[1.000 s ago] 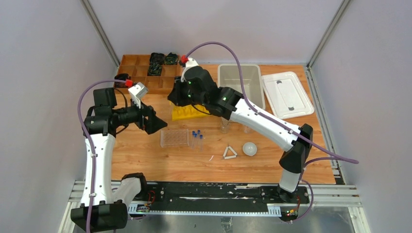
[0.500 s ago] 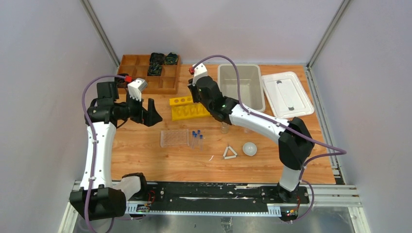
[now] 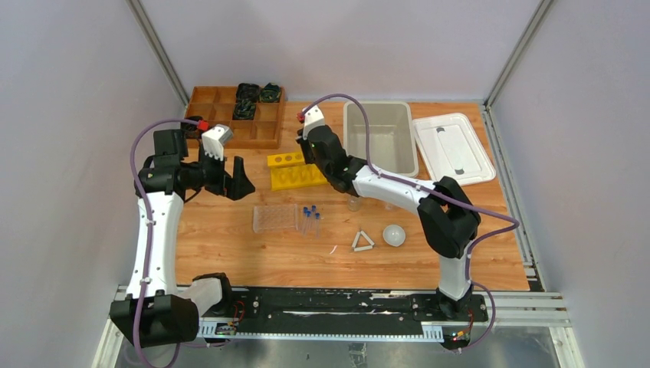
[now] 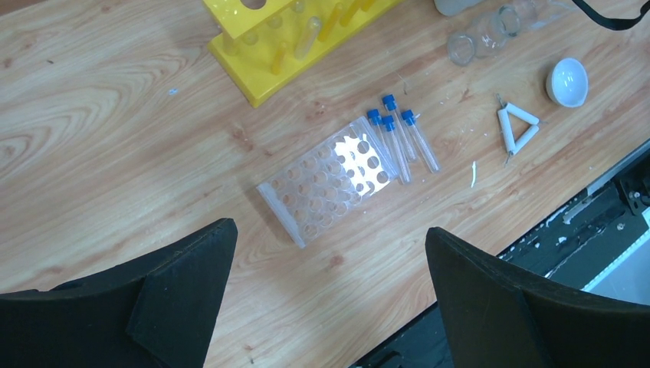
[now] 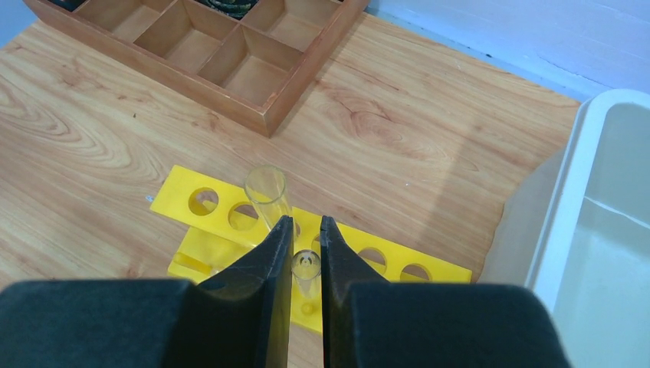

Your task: Organize the chemistry lab equipment

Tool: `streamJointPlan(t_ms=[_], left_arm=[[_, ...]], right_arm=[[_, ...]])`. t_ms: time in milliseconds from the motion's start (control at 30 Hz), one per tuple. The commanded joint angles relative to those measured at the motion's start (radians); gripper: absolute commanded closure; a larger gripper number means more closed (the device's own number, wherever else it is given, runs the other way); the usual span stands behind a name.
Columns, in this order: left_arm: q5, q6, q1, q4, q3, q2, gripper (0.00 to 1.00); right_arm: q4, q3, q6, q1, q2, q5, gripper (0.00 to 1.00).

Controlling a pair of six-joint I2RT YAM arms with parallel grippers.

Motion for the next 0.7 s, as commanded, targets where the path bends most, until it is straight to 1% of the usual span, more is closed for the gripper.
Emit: streamJointPlan(t_ms=[0,400,667], left_arm=[[0.005,0.032,0.004,0.007,-0.018,-0.024,0.0],[-0.003,0.031,0.005,0.007,-0.018,-0.017,0.0],[-0.006,0.029,0.005,0.007,-0.02,-0.016,0.0]], right_arm=[[0.052,-0.016,-0.003,-0.01,0.018,0.018,1.0],[0.04,-0.073,0.036,-0.01,0.01,0.011,1.0],[0.048,-0.078,0.044,-0.01,0.027,-0.004,1.0]])
